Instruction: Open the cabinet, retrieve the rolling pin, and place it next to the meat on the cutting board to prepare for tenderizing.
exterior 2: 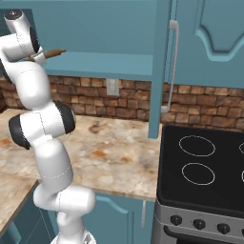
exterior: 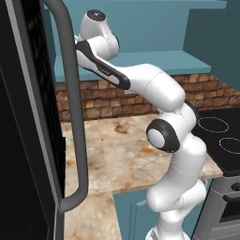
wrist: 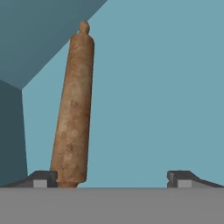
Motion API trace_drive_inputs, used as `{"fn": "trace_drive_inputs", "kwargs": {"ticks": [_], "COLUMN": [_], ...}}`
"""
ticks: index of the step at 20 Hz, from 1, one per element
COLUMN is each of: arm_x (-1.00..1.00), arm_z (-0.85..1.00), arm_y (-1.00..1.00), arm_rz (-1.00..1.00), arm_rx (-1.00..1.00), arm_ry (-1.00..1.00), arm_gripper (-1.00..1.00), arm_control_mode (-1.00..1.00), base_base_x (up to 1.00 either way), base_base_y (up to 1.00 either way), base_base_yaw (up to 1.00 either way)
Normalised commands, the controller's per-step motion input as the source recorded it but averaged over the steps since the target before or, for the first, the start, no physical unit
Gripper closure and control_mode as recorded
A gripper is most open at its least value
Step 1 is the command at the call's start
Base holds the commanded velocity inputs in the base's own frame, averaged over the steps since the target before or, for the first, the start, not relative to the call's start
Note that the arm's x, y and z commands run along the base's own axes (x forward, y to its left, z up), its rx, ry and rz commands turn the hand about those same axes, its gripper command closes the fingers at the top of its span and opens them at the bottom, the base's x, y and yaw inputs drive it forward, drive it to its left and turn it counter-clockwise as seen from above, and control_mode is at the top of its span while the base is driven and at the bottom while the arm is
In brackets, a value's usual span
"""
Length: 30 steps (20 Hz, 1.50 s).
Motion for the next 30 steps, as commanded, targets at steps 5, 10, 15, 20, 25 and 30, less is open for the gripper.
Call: {"fn": "trace_drive_inputs", "kwargs": {"ticks": [5,10,15,20,25,30], "arm_x": [0.18,0.21,0.19,0.19,0.19,0.21], "arm_z": [-0.14,-0.11,-0.14,-0.17,-0.18,-0.20], "arm_y": [0.01,0.06,0.10,0.15,0.20,0.19], "arm_rz": [0.00,0.00,0.00,0.00,0.00,0.00], "arm_rx": [0.00,0.00,-0.01,-0.02,-0.05,-0.06], "arm_ry": [0.00,0.00,0.00,0.00,0.00,0.00], "arm_gripper": [-1.00,-1.00,-1.00,-1.00,-1.00,-1.00], "arm_control_mode": [-1.00,-1.00,-1.00,-1.00,-1.00,-1.00], "base_base_x": [0.00,0.00,0.00,0.00,0.00,0.00], "base_base_y": [0.00,0.00,0.00,0.00,0.00,0.00], "base_base_yaw": [0.00,0.00,0.00,0.00,0.00,0.00]}}
